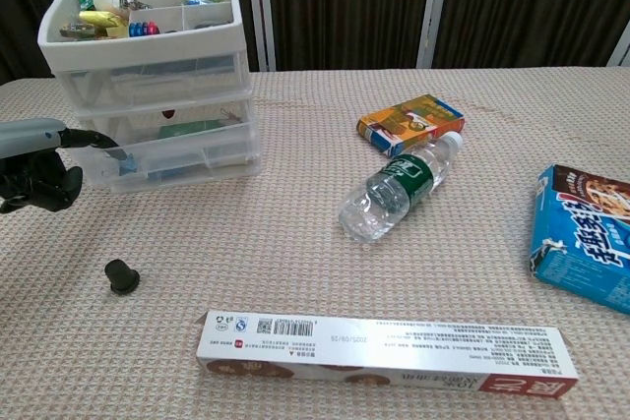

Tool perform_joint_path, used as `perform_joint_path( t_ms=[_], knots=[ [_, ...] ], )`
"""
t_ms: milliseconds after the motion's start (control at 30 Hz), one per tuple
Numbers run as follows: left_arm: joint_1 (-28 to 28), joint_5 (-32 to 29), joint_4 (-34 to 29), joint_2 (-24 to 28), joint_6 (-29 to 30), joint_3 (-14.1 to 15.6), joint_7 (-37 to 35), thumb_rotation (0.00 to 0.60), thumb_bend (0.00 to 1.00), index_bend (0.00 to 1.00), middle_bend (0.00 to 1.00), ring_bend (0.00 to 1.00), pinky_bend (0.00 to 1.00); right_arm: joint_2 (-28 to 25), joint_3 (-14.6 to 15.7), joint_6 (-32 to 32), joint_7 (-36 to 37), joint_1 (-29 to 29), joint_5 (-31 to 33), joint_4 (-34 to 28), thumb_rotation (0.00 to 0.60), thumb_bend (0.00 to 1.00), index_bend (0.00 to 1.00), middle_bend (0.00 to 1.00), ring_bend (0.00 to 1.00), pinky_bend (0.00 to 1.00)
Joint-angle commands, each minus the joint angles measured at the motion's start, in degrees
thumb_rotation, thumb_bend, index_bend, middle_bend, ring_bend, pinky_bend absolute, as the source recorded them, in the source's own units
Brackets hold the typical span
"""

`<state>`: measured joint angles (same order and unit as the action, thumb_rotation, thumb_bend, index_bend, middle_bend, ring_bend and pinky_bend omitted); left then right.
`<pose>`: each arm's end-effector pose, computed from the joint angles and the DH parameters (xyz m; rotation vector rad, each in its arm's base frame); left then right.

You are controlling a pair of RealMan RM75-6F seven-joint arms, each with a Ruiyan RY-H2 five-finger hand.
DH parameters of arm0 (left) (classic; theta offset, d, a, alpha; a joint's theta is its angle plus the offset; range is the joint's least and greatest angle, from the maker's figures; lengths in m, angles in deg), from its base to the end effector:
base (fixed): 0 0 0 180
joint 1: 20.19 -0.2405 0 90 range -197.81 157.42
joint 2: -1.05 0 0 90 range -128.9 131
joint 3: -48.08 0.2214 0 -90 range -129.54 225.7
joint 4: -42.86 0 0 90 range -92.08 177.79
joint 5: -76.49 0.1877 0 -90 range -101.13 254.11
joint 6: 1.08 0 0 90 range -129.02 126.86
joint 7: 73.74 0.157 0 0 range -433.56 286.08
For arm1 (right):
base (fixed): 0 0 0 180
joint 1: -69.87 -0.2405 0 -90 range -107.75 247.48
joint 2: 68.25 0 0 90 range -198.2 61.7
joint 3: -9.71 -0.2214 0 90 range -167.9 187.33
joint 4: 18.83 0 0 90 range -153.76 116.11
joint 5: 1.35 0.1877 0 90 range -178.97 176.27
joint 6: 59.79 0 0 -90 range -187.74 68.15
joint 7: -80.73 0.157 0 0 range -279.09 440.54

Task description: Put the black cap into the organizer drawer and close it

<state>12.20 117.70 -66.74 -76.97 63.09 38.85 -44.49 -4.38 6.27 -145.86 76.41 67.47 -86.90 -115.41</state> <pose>-0.1669 0.2673 0.0366 -1.5706 -1.3650 -0.7172 -0.2651 -0.1790 0.1638 1.3478 -0.9095 0.8850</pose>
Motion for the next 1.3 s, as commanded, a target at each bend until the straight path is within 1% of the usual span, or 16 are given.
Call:
perform_joint_path(
  t_ms=[33,200,400,567,700,767,800,867,933,1033,1067,1133,1233,1300],
  knots=[
    [-0.55,1.69,-1.99,0.98,0.11,0.91,-0.97,0.600,0.83,0.17,0.98,0.86,0.78,0.00,0.02,-0.01,0.02,0.00,-0.04,0.02,0.600,0.01,0.05,0.00,0.00,0.00],
    [-2.01,5.58,-4.87,3.30,0.82,3.08,-2.40,0.600,0.83,0.18,0.98,0.86,0.78,-0.04,0.02,-0.04,0.03,0.06,0.04,-0.02,0.600,0.01,0.05,0.00,0.00,0.00],
    [-3.07,8.55,-6.18,5.38,0.41,4.77,-4.26,0.600,0.83,0.18,0.98,0.86,0.78,0.01,0.07,-0.10,-0.18,0.06,-0.15,-0.10,0.600,0.01,0.05,0.00,0.00,0.00],
    [-3.44,10.14,-6.36,5.74,-0.02,5.61,-5.21,0.600,0.83,0.18,0.98,0.86,0.78,0.02,0.04,-0.10,-0.25,0.10,0.01,-0.13,0.600,0.01,0.05,0.00,0.00,0.00],
    [-4.43,13.81,-6.74,6.14,0.76,6.32,-6.96,0.600,0.82,0.17,0.96,0.84,0.77,0.00,-0.01,-0.06,-0.24,0.09,0.14,-0.17,0.600,0.01,0.05,0.00,0.00,0.00],
    [-4.99,16.59,-6.92,6.47,1.75,6.66,-7.47,0.600,0.77,0.17,0.92,0.81,0.75,0.01,-0.01,-0.03,-0.24,0.08,0.14,-0.14,0.600,0.01,0.05,0.00,0.00,0.00],
    [-5.43,19.66,-6.86,6.77,2.94,7.03,-7.39,0.600,0.71,0.16,0.90,0.79,0.73,0.01,0.00,0.01,-0.22,0.07,0.15,-0.15,0.600,0.01,0.05,0.00,0.00,0.00],
    [-6.54,25.70,-6.27,7.23,5.33,8.25,-7.27,0.600,0.56,0.14,0.85,0.75,0.69,0.00,-0.02,-0.04,-0.19,0.07,0.10,-0.16,0.600,0.01,0.05,0.00,0.00,0.00],
    [-7.59,31.64,-5.26,7.80,7.78,9.64,-6.63,0.600,0.36,0.12,0.78,0.68,0.64,0.00,-0.02,-0.05,-0.16,0.09,0.13,-0.14,0.600,0.01,0.05,0.00,0.00,0.00],
    [-8.89,39.25,-3.36,8.88,10.52,11.94,-5.32,0.600,0.16,0.11,0.68,0.59,0.57,0.00,-0.05,0.01,-0.12,0.07,0.21,-0.18,0.600,0.01,0.05,0.00,0.00,0.00],
    [-9.32,41.88,-2.57,9.52,11.20,12.94,-4.66,0.600,0.13,0.11,0.66,0.57,0.55,0.01,-0.06,0.05,-0.14,0.06,0.26,-0.20,0.600,0.01,0.05,0.00,0.00,0.00],
    [-9.50,45.15,-1.50,10.57,11.28,14.26,-3.35,0.600,0.07,0.12,0.59,0.53,0.52,0.01,-0.06,0.11,-0.18,0.05,0.33,-0.26,0.600,0.01,0.05,0.00,0.00,0.00],
    [-9.05,47.75,-0.69,11.90,10.04,15.43,-1.58,0.600,0.06,0.11,0.51,0.47,0.49,-0.01,-0.05,0.14,-0.24,0.05,0.35,-0.32,0.600,0.01,0.05,0.00,0.00,0.00],
    [-8.33,49.06,-0.64,13.08,8.27,16.24,0.16,0.600,0.06,0.11,0.48,0.45,0.47,0.00,-0.08,0.09,-0.27,0.06,0.37,-0.33,0.600,0.01,0.05,0.00,0.00,0.00]
  ],
)
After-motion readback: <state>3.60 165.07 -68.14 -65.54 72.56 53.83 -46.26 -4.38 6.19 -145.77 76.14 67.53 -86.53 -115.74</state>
